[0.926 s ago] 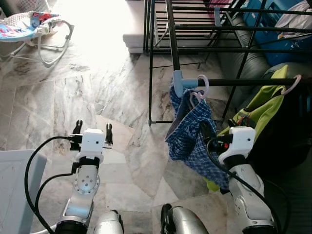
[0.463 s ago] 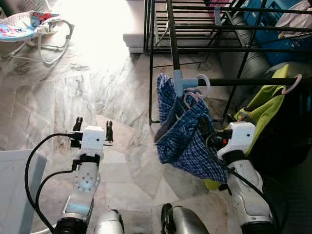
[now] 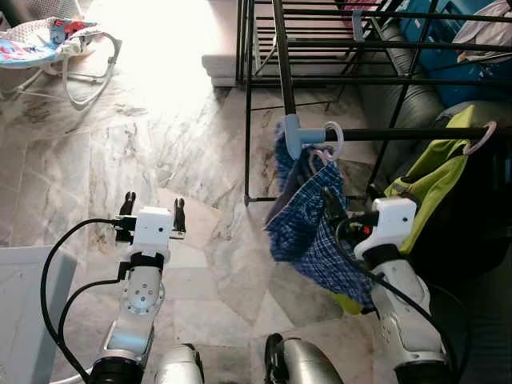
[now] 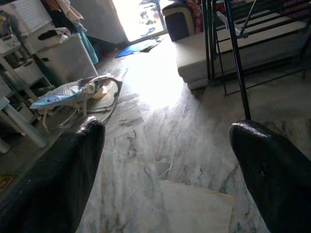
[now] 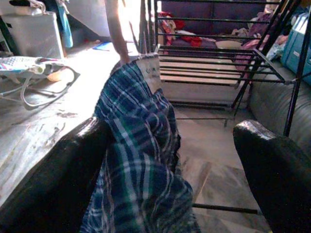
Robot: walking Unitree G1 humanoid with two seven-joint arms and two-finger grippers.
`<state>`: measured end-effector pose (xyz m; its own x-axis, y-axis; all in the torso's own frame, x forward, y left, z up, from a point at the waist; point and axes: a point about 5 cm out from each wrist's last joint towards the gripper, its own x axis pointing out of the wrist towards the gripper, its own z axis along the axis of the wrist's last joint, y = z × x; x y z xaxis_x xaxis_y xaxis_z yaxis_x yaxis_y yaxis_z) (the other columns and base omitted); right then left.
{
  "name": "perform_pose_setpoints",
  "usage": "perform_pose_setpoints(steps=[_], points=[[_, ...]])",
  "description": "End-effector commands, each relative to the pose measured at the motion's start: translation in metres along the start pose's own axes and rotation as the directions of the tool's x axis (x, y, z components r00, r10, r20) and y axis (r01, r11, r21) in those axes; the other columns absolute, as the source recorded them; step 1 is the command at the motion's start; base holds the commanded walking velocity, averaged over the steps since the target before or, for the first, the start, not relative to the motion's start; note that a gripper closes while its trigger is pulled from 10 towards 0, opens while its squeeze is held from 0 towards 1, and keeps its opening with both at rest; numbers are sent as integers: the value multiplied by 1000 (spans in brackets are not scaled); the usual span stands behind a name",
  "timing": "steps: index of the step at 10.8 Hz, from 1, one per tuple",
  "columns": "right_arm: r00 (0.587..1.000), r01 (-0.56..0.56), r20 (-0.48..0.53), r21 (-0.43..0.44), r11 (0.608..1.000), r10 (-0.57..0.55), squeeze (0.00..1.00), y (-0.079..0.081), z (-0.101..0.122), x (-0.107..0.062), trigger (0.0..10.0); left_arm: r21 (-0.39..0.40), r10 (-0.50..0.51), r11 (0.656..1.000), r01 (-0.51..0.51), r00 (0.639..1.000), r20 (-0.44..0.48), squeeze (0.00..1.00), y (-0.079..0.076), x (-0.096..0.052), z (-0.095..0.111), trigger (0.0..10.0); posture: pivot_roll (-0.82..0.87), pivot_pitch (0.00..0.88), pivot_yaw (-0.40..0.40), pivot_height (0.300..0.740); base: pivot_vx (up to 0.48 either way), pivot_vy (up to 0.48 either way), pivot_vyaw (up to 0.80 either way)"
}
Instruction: Hang hanger
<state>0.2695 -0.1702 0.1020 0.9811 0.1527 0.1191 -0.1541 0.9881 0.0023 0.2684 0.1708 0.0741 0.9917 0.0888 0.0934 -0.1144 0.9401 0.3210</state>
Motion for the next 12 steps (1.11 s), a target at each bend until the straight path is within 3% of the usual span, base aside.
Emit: perform_pose_setpoints(steps=[1,12], points=[[1000,4,-1,-4,1000,-4,1000,-2,0,-1,10000,2,0,1000,0,1000,-18,0,-1,-2,-4,10000,-22,191,-35,740,0,0,0],[1000,27,-6,-34,999,-27,1000,-8,-1,3,10000,8,-6,1000,7,1000,-19,0,-2,0,-4,10000,-21,195,-30,740,-234,0,0]])
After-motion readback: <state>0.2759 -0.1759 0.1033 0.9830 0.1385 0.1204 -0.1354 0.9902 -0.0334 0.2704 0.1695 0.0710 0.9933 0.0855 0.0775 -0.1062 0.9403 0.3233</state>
